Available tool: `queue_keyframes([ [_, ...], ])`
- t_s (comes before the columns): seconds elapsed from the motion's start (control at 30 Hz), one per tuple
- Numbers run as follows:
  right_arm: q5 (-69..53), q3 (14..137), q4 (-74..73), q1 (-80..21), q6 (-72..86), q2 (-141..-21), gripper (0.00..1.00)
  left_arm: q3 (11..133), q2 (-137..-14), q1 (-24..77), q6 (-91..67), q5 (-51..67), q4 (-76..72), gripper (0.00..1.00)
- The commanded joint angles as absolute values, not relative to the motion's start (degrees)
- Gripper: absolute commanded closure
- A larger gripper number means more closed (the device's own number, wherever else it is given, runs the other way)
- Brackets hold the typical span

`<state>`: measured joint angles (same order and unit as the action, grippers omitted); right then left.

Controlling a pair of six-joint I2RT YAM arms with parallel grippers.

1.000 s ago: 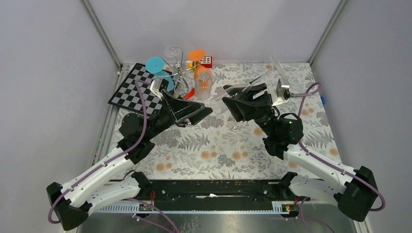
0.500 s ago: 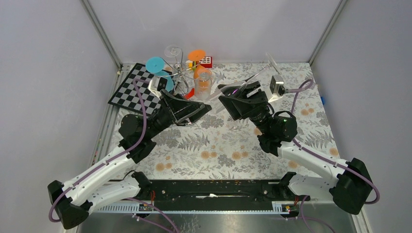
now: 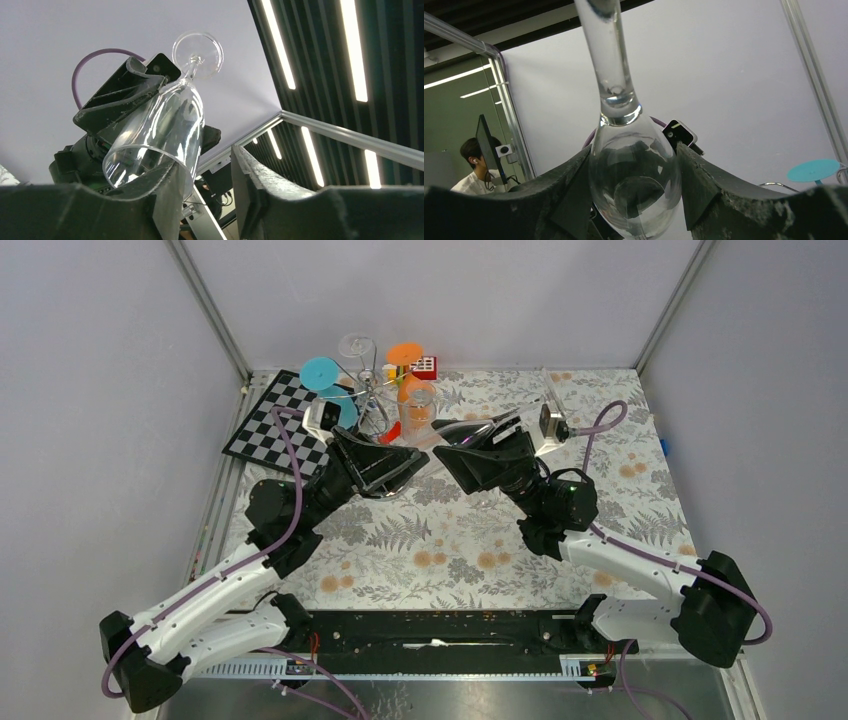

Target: Take the wine glass off the wine glass rack

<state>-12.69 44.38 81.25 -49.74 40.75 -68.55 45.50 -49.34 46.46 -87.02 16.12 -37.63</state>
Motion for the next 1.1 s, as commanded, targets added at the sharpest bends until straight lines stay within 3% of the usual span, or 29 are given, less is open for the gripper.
queue_keyframes([
  [0.0, -13.29, 47.10, 84.90, -50.95, 37.09, -69.31, 0.50, 45.51, -49.13, 46.67, -88.48, 13.67, -45.79, 0.65],
  [0.33, -11.77, 46.59, 84.80, -51.13, 37.41, -69.26, 0.48, 44.83, -49.04, 46.67, -88.77, 13.35, -46.00, 0.99],
  [0.4, -11.02, 46.66, 84.81, -51.08, 38.13, -69.29, 0.45, 44.67, -48.97, 46.66, -88.90, 12.74, -46.20, 1.00],
  [0.63, -9.85, 47.50, 83.67, -51.15, 41.76, -68.40, 0.11, 46.43, -49.29, 46.66, -89.30, 9.87, -48.21, 1.00],
  [0.73, -10.27, 46.80, 80.67, -51.14, 39.79, -66.51, 0.02, 47.93, -49.52, 46.67, -87.54, 9.63, -47.23, 1.00],
  [1.07, -8.19, 38.35, 70.02, -51.15, 32.14, -54.29, 0.00, 53.32, -52.27, 46.67, -79.93, 9.95, -41.02, 1.00],
])
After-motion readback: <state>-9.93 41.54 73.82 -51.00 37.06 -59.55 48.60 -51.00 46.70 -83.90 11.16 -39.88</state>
